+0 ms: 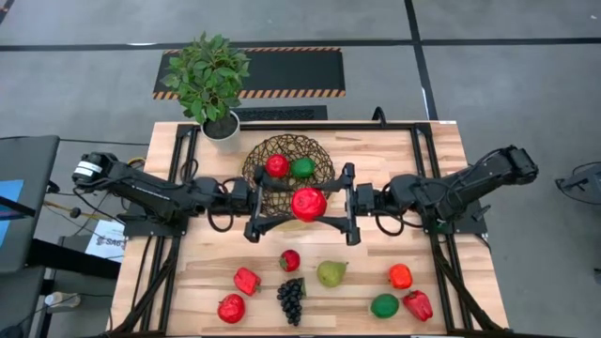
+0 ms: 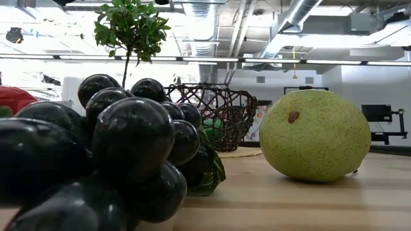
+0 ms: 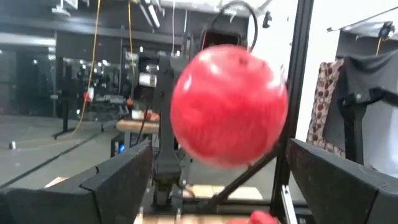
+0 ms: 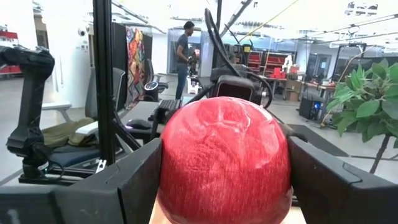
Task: Build produce basket
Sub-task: Put the top red apple into the basket
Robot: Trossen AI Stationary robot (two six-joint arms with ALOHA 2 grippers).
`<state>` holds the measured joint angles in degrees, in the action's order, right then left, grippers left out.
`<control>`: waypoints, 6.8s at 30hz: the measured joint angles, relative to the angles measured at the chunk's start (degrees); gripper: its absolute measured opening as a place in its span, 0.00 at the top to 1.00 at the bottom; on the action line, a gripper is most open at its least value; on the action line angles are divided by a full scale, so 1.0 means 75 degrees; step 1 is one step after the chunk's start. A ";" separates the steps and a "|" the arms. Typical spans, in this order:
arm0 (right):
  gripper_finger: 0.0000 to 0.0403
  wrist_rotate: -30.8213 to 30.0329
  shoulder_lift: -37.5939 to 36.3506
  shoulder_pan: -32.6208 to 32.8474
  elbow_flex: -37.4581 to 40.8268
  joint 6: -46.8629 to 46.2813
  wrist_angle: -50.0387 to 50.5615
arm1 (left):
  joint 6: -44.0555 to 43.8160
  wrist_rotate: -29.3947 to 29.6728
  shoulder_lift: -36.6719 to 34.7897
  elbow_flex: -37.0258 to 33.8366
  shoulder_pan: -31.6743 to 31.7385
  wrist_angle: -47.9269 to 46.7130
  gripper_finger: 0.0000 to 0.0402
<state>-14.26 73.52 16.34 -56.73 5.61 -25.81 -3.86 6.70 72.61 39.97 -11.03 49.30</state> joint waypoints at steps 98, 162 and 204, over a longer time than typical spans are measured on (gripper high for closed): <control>0.06 -0.0522 -0.0854 0.0169 0.0003 -0.0122 0.1893 | -0.1130 -0.0685 0.0818 0.0973 0.0216 -0.1001 0.17; 0.06 -0.1542 -0.1387 0.0446 0.0003 -0.1372 0.4026 | 0.5189 0.8005 -0.0814 0.0959 -0.0583 -0.4666 0.17; 0.06 -0.1539 -0.1387 0.0236 0.0003 -0.1698 0.4665 | -0.0114 0.0149 0.2862 0.4100 0.2416 -1.0591 0.17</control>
<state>-25.80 63.11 18.11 -56.71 -7.13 9.17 -4.71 7.82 94.07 70.72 7.10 -30.14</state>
